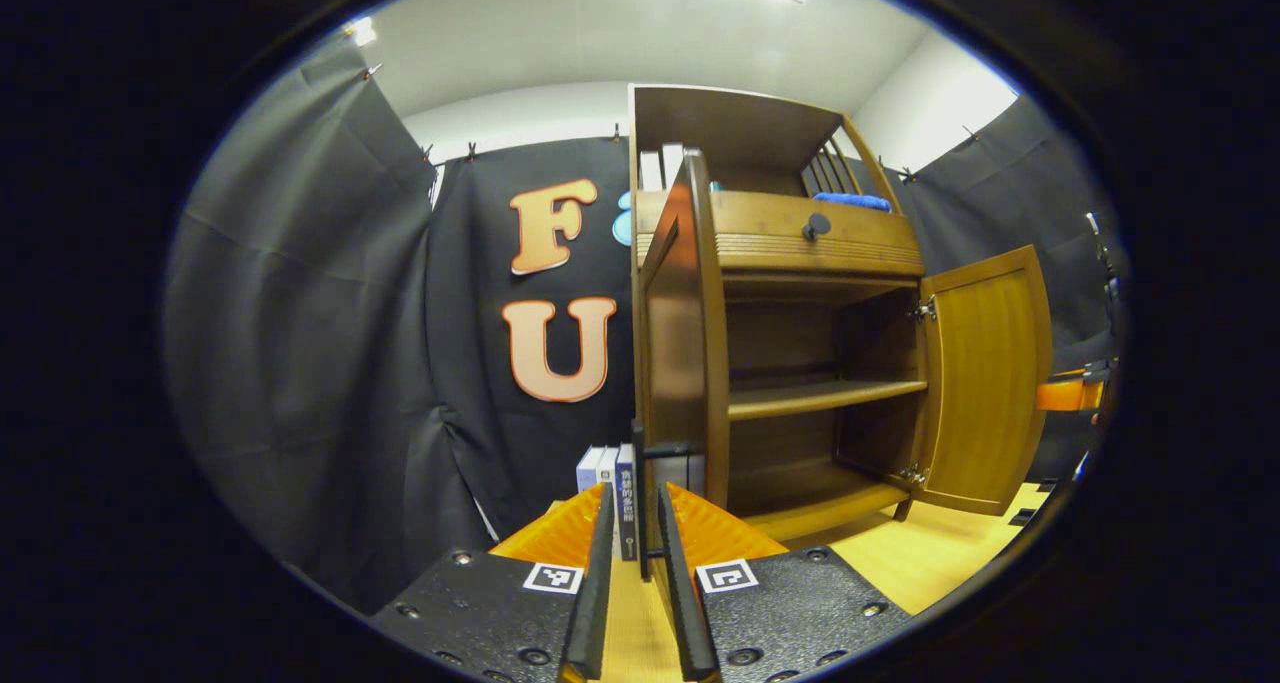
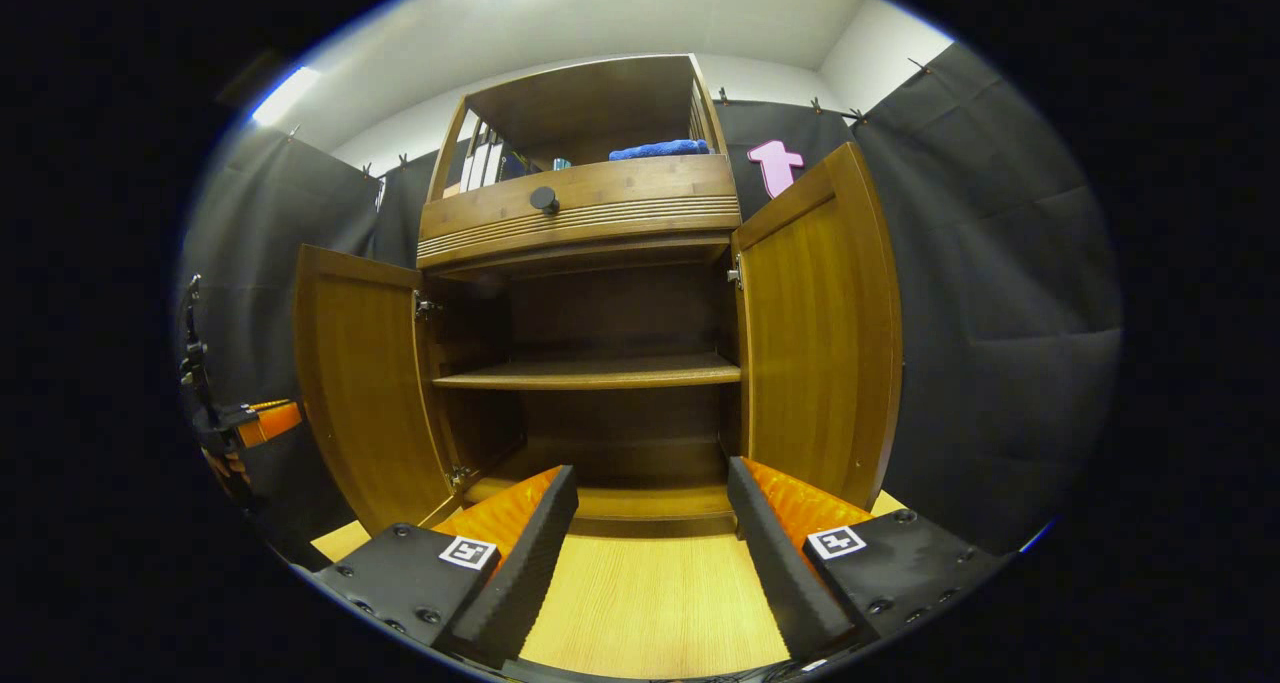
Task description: Open the right door of the double-door shoe cabinet with the right hand, and open the left door with the left hand.
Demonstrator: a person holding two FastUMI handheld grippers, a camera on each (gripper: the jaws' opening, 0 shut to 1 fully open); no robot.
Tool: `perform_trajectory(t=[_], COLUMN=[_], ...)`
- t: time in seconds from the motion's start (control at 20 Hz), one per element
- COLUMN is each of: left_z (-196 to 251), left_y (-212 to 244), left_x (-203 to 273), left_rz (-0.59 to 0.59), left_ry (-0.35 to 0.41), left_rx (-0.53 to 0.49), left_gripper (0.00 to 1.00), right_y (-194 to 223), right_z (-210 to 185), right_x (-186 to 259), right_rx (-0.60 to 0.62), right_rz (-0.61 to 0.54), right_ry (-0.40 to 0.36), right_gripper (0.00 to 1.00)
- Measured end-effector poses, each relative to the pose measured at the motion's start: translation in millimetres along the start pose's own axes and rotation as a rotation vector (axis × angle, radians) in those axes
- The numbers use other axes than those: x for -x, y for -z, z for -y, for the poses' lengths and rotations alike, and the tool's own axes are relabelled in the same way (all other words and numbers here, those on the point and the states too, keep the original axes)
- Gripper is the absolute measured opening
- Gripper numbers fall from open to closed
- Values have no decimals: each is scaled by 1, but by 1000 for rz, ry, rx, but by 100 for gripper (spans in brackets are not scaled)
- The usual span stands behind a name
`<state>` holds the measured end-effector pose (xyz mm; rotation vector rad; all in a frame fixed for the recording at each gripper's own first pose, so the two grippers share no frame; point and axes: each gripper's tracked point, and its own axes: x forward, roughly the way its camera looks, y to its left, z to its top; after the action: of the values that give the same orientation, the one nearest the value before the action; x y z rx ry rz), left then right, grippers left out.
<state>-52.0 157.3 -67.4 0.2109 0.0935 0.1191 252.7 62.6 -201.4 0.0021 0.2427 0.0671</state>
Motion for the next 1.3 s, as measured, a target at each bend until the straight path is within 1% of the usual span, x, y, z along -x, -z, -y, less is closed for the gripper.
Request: perform_trajectory(t=[0.15, 0.2, 0.35, 0.4, 0.45, 0.5, 0.65, 0.7, 0.8, 0.85, 0.9, 1.0, 1.05, 1.1, 1.15, 1.2, 1.25, 1.3], left_z=[22, 33, 79, 97, 115, 131, 169, 177, 181, 180, 180, 180, 181, 184, 187, 192, 195, 201], left_y=[-38, -50, -70, -70, -69, -67, -56, -52, -47, -43, -36, -19, -9, 0, 7, 13, 15, 17], left_x=[3, 5, 3, 3, 1, -1, -15, -22, -35, -42, -49, -56, -57, -58, -57, -56, -57, -56], left_rz=[83, 108, 146, 147, 139, 125, 64, 44, 30, 23, 14, -10, -26, -41, -53, -64, -66, -66], left_ry=[19, 41, 150, 187, 223, 253, 304, 304, 266, 239, 206, 152, 132, 118, 114, 114, 125, 147], left_rx=[-5, 2, 59, 84, 108, 130, 224, 243, 235, 229, 219, 192, 180, 172, 164, 158, 157, 166], left_gripper=[28, 28, 27, 27, 27, 27, 28, 28, 28, 28, 25, 28, 27, 42, 51, 53, 51, 65], right_y=[0, 0, -1, -1, -1, 0, -4, -4, -6, -5, -5, -4, -4, -3, -2, -1, 1, 2], right_z=[2, 1, 1, 3, 4, 5, 11, 12, 14, 15, 16, 15, 15, 15, 15, 16, 15, 13], right_x=[-3, -4, -5, -5, -6, -5, -4, -3, -1, 1, 3, 5, 6, 8, 9, 10, 10, 10], right_rx=[4, 0, -9, -8, -7, -4, 3, 5, 8, 11, 15, 23, 27, 31, 36, 39, 39, 37], right_rz=[-1, -1, 5, 7, 6, 4, 13, 15, 23, 25, 26, 27, 27, 26, 24, 20, 17, 13], right_ry=[3, 2, 4, 8, 11, 18, 41, 46, 54, 59, 64, 68, 68, 69, 72, 74, 72, 69], right_gripper=[89, 89, 89, 89, 98, 98, 98, 98, 98, 98, 98, 98, 98, 98, 98, 98, 98, 98])
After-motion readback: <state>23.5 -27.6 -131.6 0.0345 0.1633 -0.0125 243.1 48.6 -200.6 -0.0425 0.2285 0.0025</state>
